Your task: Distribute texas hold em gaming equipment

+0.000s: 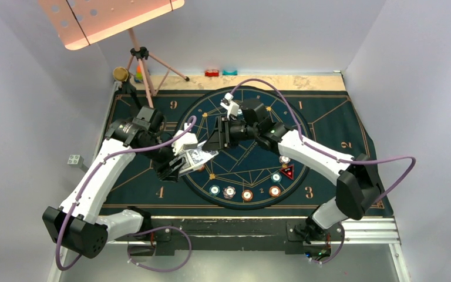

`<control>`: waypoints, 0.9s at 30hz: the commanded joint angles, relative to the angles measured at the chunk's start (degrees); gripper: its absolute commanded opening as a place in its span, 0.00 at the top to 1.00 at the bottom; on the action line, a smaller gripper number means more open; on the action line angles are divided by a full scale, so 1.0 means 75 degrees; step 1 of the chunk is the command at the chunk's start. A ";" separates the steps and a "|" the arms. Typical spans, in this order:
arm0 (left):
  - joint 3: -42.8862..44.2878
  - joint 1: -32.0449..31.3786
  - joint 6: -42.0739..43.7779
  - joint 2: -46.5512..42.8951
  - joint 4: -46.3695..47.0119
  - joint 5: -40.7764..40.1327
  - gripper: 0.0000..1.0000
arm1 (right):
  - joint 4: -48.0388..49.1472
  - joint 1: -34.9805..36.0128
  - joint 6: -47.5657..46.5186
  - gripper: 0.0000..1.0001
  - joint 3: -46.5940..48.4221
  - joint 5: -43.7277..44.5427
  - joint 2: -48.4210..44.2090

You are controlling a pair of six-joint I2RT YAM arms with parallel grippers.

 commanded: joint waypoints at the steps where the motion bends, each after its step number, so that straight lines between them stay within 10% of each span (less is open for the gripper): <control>1: 0.0375 -0.0020 -0.0035 -0.0116 0.0079 0.0246 1.00 | 0.0049 -0.0154 -0.0016 0.52 -0.0180 0.0014 -0.0386; 17: 0.0297 -0.0013 -0.0011 -0.0103 0.0087 0.0211 1.00 | -0.0118 -0.0924 0.0084 0.93 -0.0299 -0.0155 -0.1131; 27: 0.0247 -0.0010 -0.0001 -0.0117 0.0045 0.0190 1.00 | -0.0380 -0.2147 -0.0036 1.00 0.0298 -0.0337 -0.0974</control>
